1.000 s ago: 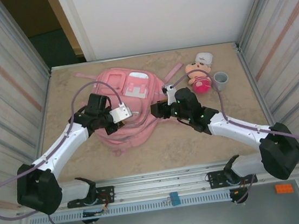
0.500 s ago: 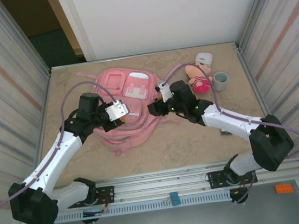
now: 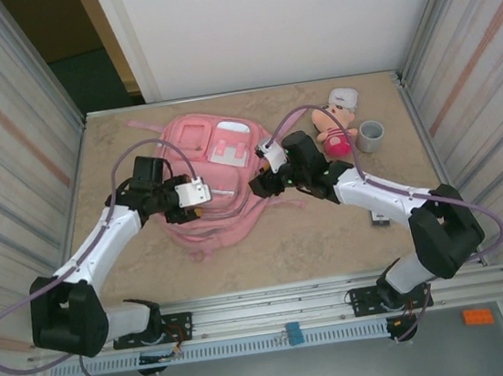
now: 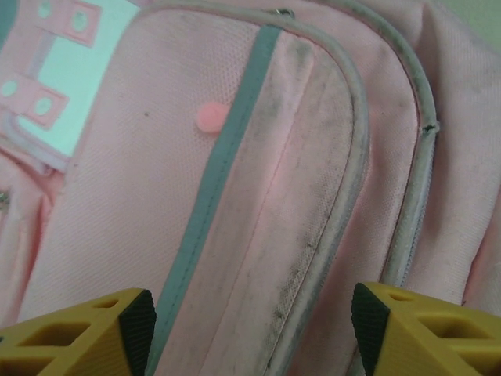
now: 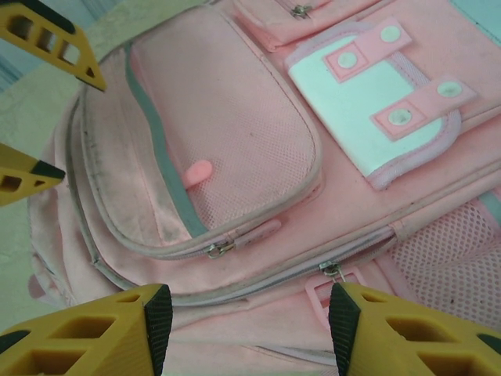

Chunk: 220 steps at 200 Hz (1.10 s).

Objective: Pack books, pencil case, and school supplies into a backpack

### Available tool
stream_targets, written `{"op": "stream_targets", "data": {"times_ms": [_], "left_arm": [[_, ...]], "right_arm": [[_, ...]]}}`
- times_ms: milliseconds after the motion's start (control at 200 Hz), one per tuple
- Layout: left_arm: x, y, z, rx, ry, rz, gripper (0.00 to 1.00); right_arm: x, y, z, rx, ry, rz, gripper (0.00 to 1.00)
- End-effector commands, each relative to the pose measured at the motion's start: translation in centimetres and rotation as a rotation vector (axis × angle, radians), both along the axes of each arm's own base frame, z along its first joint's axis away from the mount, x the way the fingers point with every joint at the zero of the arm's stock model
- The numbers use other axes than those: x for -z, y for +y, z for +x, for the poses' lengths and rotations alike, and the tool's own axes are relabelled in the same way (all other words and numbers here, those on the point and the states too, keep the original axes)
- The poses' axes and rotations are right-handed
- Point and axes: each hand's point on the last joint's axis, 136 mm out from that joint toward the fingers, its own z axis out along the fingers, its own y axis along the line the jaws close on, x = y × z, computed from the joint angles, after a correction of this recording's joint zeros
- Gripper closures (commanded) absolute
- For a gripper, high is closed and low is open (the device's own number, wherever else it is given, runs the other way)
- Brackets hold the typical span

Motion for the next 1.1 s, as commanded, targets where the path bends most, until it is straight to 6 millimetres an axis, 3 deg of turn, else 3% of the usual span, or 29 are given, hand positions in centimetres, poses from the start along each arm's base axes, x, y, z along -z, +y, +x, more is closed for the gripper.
{"op": "stream_targets", "data": {"times_ms": [0,90,316,526,566,672,787,1097], "left_arm": [[-0.1,-0.1,0.5,0.069,0.006,0.036,0.3],[0.2,-0.5,0.2,0.107,0.04,0.033,0.3],[2.1,0.3,2.5,0.068,0.032,0.13,0.34],[0.2,-0.8,2.6,0.089,-0.085,0.073,0.59],[-0.3,-0.8,2.5,0.077,-0.085,0.056,0.66],[-2.1,-1.4,2.0,0.057,-0.07,-0.058,1.0],[-3.7,-2.3,1.0,0.065,-0.013,-0.228,1.0],[-4.6,-2.5,0.4,0.083,0.006,-0.297,1.0]], "right_arm": [[-1.2,0.3,0.9,-0.016,-0.038,0.011,0.44],[-1.0,0.3,1.0,-0.02,-0.026,0.028,0.44],[-0.6,-0.1,1.5,-0.018,-0.011,0.034,0.45],[1.2,-0.7,2.4,-0.023,0.0,0.005,0.42],[1.4,-0.7,2.5,-0.034,-0.022,0.0,0.4],[1.4,0.3,1.2,-0.165,-0.173,-0.011,0.4],[2.3,1.3,-0.7,-0.33,-0.241,-0.041,0.42],[3.4,2.7,-0.4,-0.448,-0.254,-0.06,0.43]]}}
